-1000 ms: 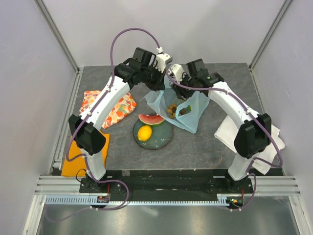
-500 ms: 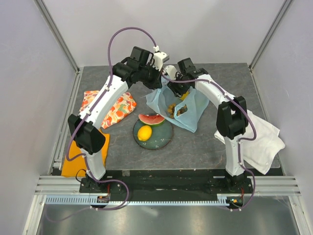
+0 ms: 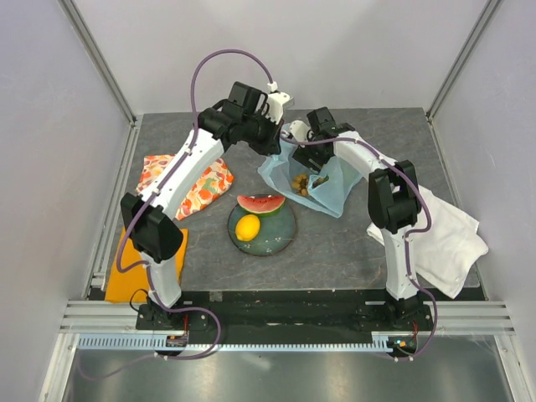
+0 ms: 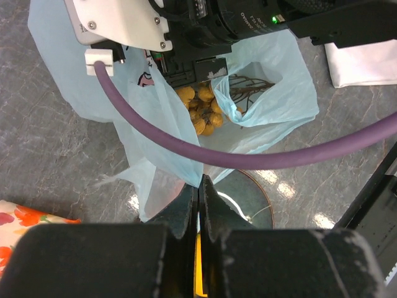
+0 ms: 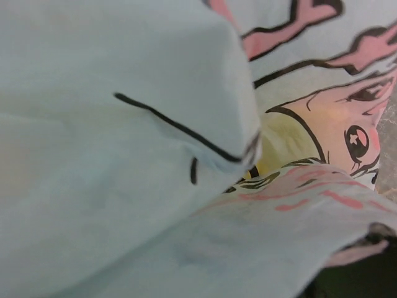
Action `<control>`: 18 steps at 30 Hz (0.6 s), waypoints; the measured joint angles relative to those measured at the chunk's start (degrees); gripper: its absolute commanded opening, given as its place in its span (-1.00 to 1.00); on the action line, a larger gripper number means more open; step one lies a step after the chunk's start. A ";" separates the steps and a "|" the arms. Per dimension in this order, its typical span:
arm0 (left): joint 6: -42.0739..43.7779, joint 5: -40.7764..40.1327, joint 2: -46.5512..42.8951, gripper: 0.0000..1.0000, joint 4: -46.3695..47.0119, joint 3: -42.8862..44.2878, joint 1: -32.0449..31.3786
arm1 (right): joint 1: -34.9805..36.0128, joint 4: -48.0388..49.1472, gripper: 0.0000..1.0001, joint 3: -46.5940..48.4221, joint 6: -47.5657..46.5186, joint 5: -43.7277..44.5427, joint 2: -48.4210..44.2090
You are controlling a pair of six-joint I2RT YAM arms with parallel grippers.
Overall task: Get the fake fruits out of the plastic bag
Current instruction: Take out the fake fruit from the plastic bag.
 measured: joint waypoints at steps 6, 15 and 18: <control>0.00 0.26 1.68 -0.97 -0.02 0.00 -0.02 | 0.09 1.66 0.79 -1.95 -2.71 5.57 0.13; -0.04 0.70 2.58 -0.97 0.11 0.00 -0.02 | 0.44 7.91 0.05 -2.36 -5.18 20.13 3.72; -0.07 1.01 2.58 -0.97 0.15 0.00 -0.02 | 0.74 10.88 -0.36 -2.38 -8.09 26.21 5.31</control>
